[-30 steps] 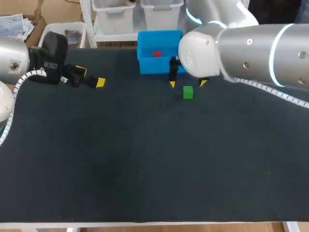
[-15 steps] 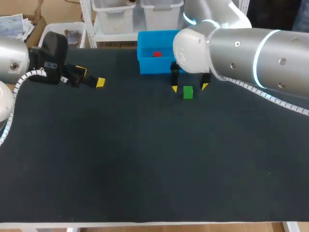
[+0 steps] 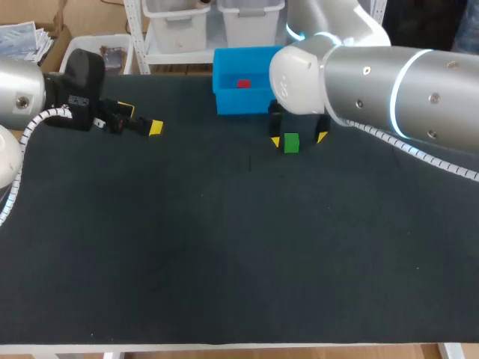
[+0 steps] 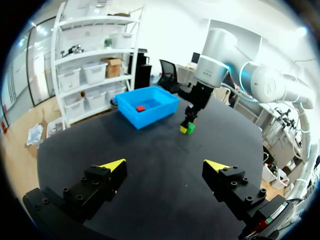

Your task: Use the left arm to pick the red cube and place it into the blue plastic box first, then use the right arm to grasp the green cube and put it into the same blue plastic box after the first action is fully finished.

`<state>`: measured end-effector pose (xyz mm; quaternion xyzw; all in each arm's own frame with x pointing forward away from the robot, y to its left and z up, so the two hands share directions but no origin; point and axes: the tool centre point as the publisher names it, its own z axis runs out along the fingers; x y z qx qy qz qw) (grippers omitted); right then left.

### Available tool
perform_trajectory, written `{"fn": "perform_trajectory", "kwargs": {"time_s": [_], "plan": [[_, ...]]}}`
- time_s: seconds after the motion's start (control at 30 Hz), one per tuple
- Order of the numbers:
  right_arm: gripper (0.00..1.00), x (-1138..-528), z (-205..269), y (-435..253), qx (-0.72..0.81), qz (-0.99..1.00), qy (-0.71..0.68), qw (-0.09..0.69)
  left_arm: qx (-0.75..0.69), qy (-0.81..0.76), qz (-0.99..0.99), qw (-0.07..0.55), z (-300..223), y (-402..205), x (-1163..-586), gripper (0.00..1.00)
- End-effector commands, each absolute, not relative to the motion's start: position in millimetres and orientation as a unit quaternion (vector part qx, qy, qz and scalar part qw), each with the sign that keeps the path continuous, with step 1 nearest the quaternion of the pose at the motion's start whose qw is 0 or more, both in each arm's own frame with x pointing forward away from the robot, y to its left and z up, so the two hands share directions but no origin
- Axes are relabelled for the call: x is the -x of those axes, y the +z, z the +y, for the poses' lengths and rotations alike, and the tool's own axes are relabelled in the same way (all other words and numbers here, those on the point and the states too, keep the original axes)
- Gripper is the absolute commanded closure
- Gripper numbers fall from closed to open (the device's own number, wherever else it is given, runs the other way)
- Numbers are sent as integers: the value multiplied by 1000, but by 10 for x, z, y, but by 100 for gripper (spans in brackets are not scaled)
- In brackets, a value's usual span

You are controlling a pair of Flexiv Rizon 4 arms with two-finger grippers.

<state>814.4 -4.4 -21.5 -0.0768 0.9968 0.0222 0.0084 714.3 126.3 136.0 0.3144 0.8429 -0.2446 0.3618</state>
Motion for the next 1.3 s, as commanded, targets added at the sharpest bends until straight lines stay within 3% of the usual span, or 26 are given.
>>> {"fn": "perform_trajectory", "kwargs": {"time_s": [0.03,0.57,1.3], "plan": [[100,-8125,-44,-242,78,997,24,9,-315,-248,839,367,1281,1339,-7133,0],[100,-8111,25,-149,90,996,22,10,-315,-248,839,367,1281,1339,-7133,0],[100,-8414,75,992,118,978,68,156,-315,-248,839,367,1281,1339,-7133,0]]}}
